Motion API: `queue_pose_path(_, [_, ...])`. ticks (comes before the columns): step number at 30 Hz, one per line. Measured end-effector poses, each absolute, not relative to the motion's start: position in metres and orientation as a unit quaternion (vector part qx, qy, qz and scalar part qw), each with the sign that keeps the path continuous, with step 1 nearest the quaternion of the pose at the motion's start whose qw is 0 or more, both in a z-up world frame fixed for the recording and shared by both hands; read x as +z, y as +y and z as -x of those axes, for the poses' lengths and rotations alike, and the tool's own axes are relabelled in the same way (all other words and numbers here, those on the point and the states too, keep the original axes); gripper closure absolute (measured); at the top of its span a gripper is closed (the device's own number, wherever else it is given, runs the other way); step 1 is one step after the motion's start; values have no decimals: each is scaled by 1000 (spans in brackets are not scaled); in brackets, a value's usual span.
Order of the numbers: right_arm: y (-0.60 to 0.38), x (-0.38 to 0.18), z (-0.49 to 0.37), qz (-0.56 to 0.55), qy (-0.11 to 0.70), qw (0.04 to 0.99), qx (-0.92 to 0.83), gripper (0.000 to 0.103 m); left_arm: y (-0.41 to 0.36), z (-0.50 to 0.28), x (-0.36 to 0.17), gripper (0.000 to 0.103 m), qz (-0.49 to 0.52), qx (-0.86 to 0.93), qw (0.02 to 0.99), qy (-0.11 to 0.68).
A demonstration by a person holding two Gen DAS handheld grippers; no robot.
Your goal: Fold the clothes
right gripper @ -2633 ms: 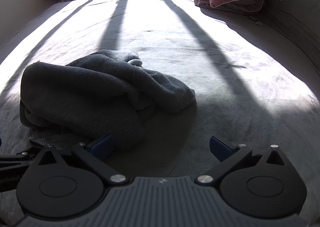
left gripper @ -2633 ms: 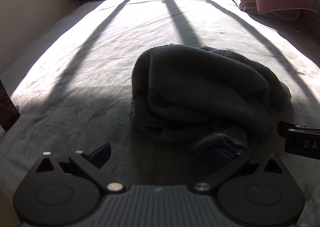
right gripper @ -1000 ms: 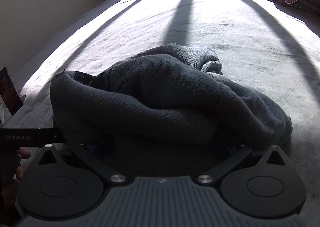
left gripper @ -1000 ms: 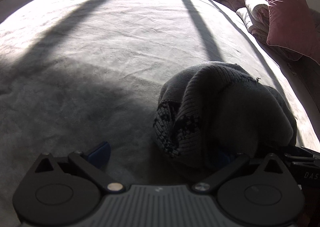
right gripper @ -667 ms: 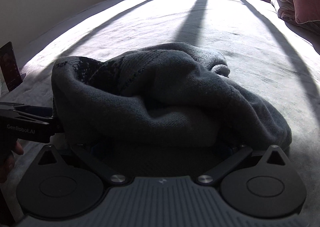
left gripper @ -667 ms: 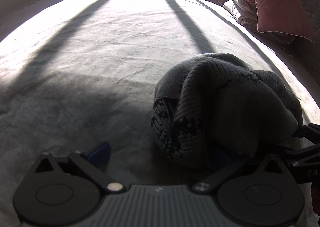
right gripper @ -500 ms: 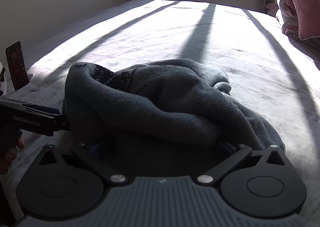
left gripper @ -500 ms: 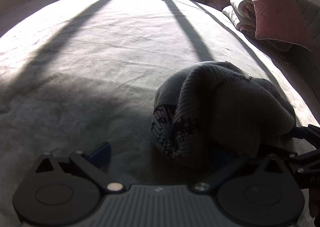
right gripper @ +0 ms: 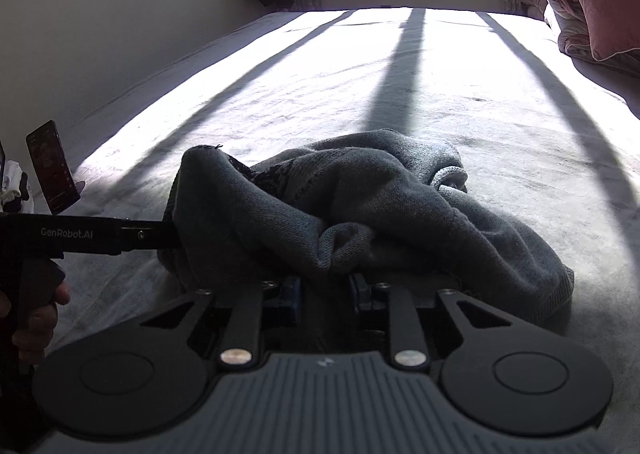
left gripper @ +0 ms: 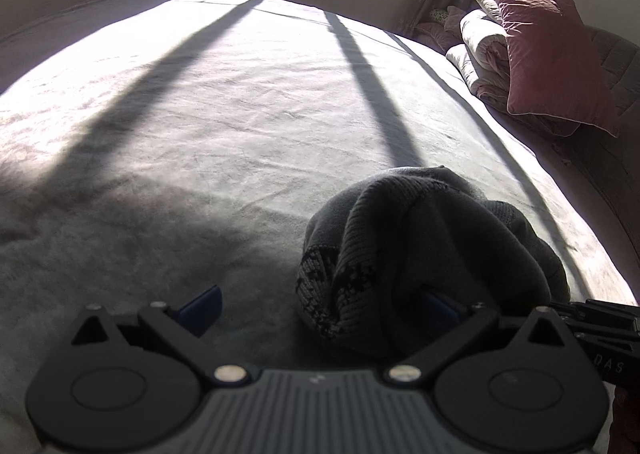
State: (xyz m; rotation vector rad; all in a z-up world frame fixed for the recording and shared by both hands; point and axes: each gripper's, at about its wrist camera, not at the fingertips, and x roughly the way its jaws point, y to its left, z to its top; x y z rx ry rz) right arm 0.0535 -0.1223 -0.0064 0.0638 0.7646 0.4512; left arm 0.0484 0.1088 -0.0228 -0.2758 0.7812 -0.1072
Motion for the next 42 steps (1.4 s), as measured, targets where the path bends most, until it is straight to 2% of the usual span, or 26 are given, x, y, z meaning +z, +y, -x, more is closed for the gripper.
queue_pose_path(8, [-140, 8, -28, -53, 364, 904, 219, 83, 121, -41, -15, 1, 156, -38, 917, 364])
queue_pose_path(15, [-177, 7, -12, -65, 380, 907, 172, 87, 126, -44, -22, 1, 187, -40, 903, 384])
queue_pose_path(17, [-187, 4, -11, -69, 387, 906, 157, 99, 124, -46, -25, 1, 197, -45, 899, 388])
queue_pose_path(24, [-210, -7, -12, -75, 410, 899, 134, 99, 115, -56, -31, 3, 209, -43, 894, 394])
queue_pose_path(26, [-218, -5, -11, -87, 402, 903, 126, 85, 115, -61, -34, 4, 213, -31, 893, 396])
queue_pose_path(27, [-222, -3, -11, -98, 397, 905, 121, 85, 116, -64, -35, 5, 215, -23, 891, 398])
queue_pose_path(28, [-226, 0, -12, -111, 391, 906, 118, 80, 115, -66, -37, 5, 216, -18, 891, 400])
queue_pose_path(29, [-229, 2, -13, -122, 387, 907, 116, 62, 115, -68, -39, 6, 217, -13, 890, 402])
queue_pose_path(31, [-230, 4, -17, -137, 382, 907, 111, 38, 114, -72, -43, 8, 218, -4, 888, 405])
queue_pose_path(34, [-232, 8, -22, -159, 376, 907, 103, 38, 111, -76, -47, 20, 217, 4, 888, 405])
queue_pose_path(35, [-233, 9, -24, -166, 373, 907, 101, 38, 109, -76, -46, 40, 214, 0, 891, 400])
queue_pose_path(36, [-233, 11, -25, -173, 371, 907, 98, 38, 107, -76, -45, 73, 222, -14, 891, 396])
queue_pose_path(37, [-234, 12, -27, -179, 369, 907, 96, 38, 105, -75, -44, 86, 233, -31, 889, 393])
queue_pose_path(38, [-232, 12, -28, -180, 368, 907, 97, 38, 103, -75, -43, 95, 244, -48, 887, 389])
queue_pose_path(42, [-225, 16, -31, -184, 361, 908, 108, 38, 84, -65, -31, 96, 234, -119, 895, 360])
